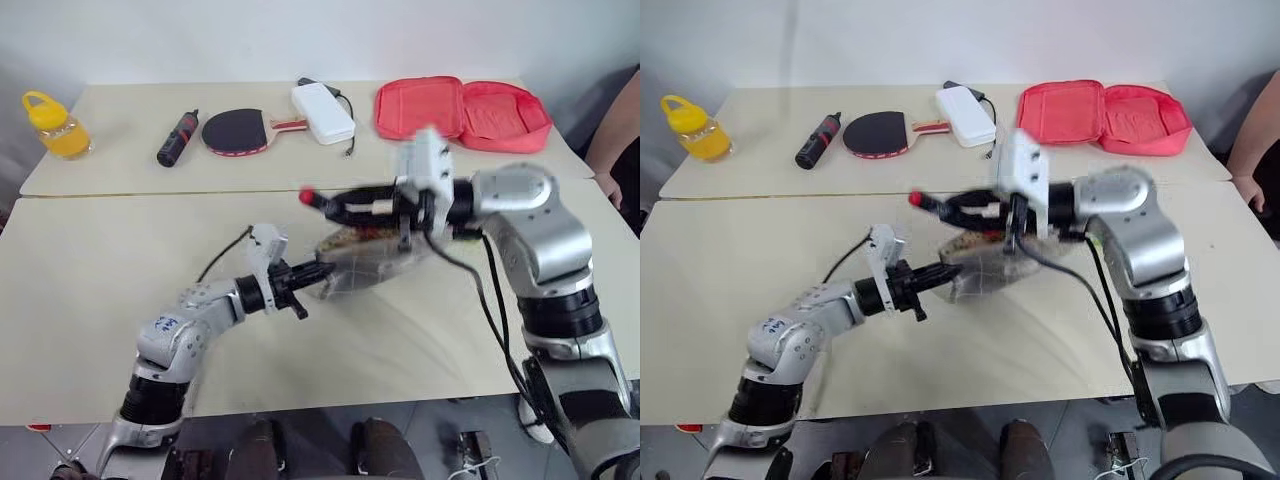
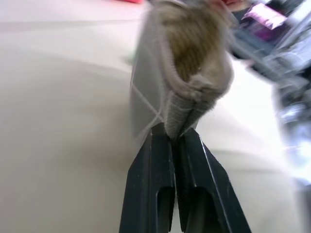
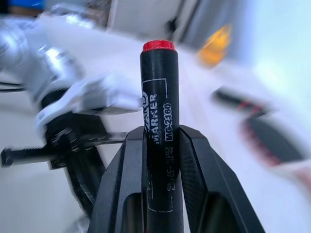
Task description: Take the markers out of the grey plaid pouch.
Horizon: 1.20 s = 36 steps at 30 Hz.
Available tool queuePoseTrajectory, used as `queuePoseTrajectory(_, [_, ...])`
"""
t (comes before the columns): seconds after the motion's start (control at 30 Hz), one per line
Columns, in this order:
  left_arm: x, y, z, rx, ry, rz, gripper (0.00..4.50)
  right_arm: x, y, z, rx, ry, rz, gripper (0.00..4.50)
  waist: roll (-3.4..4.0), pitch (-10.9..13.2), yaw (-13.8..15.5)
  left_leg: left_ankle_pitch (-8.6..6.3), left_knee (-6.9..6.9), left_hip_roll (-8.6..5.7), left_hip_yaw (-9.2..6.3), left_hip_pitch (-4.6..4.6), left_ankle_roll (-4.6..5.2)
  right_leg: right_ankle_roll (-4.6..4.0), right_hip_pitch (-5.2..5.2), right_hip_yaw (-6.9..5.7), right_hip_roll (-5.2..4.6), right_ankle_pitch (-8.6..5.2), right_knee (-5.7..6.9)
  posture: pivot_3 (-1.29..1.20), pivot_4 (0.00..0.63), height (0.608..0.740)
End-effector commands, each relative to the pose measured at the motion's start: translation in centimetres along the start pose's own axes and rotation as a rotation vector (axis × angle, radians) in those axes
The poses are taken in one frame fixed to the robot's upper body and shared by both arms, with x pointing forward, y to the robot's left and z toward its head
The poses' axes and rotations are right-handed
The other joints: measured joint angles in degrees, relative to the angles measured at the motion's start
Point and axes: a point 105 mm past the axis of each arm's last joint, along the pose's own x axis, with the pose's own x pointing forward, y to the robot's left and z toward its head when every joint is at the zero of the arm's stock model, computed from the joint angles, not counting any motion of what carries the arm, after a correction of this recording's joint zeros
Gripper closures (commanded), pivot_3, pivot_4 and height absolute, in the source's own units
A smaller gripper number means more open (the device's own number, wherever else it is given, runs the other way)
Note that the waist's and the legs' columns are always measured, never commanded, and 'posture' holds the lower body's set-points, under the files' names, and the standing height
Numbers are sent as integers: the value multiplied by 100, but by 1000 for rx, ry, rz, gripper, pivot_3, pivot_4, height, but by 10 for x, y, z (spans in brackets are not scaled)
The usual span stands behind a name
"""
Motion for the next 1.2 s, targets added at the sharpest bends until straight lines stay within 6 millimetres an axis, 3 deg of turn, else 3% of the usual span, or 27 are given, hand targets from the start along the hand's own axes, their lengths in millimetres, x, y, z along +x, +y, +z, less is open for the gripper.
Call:
queuePoseTrajectory(0.03, [-37,42,41,174,-94,187,4500,-20,-25,-2,-92,45,-127,3951,0,0,-5,0,-1,0,1,-2,0,0,-3,-1,0,0,-2,0,150,740])
queuePoseTrajectory(0.17, [-82,83,68,342,-108,410,4500,-35,-30,-36,-132,208,-149,3951,0,0,-1,-1,-7,-4,8,-26,2,1,-26,-3,-4,0,-9,0,150,740])
queuePoseTrajectory(0.27, [-95,87,82,472,-118,475,4500,-49,-16,-77,-201,416,-67,3951,-7,4,24,-1,-8,-5,12,-50,2,3,-57,-4,-6,1,-1,0,150,740])
queuePoseTrajectory(0.33, [-91,76,73,536,-69,418,4500,-57,-2,-100,-187,503,-16,3951,-8,4,27,-2,-8,-8,13,-52,1,3,-59,-5,-8,1,-2,0,150,740])
queuePoseTrajectory(0.43, [-82,62,36,589,56,339,4500,-77,16,-141,-211,663,36,3951,-8,5,9,-6,-17,-9,26,-51,0,4,-64,-2,-11,2,-3,0,150,740])
queuePoseTrajectory(0.53, [-82,61,7,595,139,334,4500,-82,24,-156,-197,689,36,3951,-9,12,-4,-4,-14,-1,51,-53,-3,4,-89,13,-8,1,12,0,150,740])
queuePoseTrajectory(0.63, [-83,61,-12,566,174,324,4500,-77,29,-160,-149,641,6,3951,-8,12,-63,2,-3,11,63,-48,-6,2,-96,25,1,1,29,0,150,740])
queuePoseTrajectory(0.67, [-83,60,-15,552,174,318,4242,-76,29,-161,-127,620,-13,3951,-8,12,-74,3,2,14,63,-46,-6,1,-94,26,2,0,34,0,150,740])
queuePoseTrajectory(0.9, [-84,57,-15,529,150,293,2134,-77,28,-160,-72,582,-37,1520,-8,12,-108,4,10,12,62,-43,-4,1,-96,33,-2,0,57,0,150,740])
queuePoseTrajectory(1.03, [-98,43,-11,360,54,257,869,-68,27,-138,42,415,-78,167,-8,12,-151,4,6,13,61,-43,-4,1,-97,33,-2,0,56,0,150,740])
queuePoseTrajectory(1.07, [-103,38,-9,342,35,248,556,-66,26,-131,79,371,-90,0,-8,12,-155,4,3,14,61,-43,-4,1,-98,33,-2,0,57,0,150,740])
queuePoseTrajectory(1.2, [-126,30,-3,225,-44,284,556,-71,21,-113,189,221,-189,0,-8,12,-141,4,9,16,57,-43,-4,0,-101,34,-2,0,68,0,150,740])
